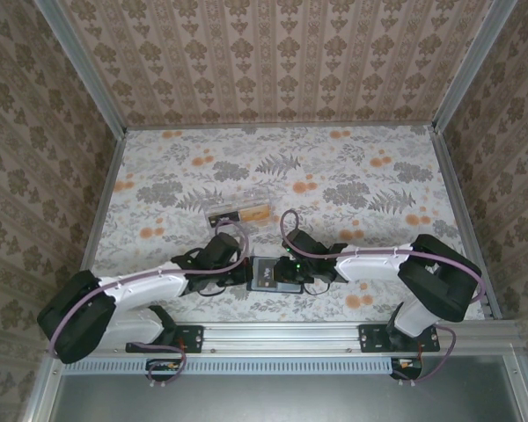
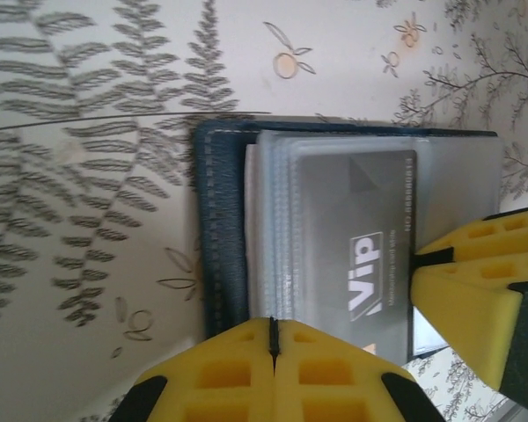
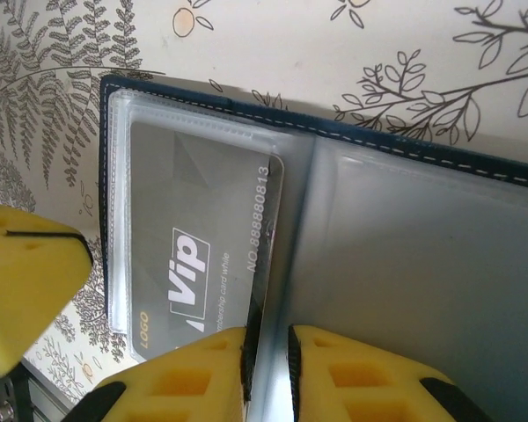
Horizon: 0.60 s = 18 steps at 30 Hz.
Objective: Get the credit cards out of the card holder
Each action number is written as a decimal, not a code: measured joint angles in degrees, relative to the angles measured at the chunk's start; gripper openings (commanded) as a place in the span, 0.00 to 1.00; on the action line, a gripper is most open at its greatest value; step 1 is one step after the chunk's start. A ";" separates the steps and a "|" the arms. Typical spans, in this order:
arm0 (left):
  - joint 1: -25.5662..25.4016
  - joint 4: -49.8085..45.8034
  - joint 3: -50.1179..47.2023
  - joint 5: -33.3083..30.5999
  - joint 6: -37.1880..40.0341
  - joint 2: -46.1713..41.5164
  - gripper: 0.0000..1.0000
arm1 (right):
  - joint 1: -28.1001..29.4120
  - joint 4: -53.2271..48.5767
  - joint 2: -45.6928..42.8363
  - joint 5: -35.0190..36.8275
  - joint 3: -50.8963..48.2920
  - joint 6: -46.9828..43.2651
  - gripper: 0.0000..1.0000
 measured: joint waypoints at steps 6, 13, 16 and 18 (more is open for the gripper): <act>-1.86 1.51 1.36 -0.07 0.02 3.17 0.00 | -0.24 0.76 0.33 -0.24 0.00 0.20 0.23; -2.12 2.25 1.79 -0.26 0.00 5.03 0.00 | -1.33 3.26 1.18 -2.08 -0.20 1.40 0.23; -2.16 2.43 1.79 -0.44 -0.02 5.18 0.00 | -1.62 3.96 1.18 -2.78 -0.35 1.66 0.19; -2.23 2.45 1.79 -0.59 -0.02 5.18 0.00 | -1.81 4.15 1.18 -2.93 -0.52 1.68 0.15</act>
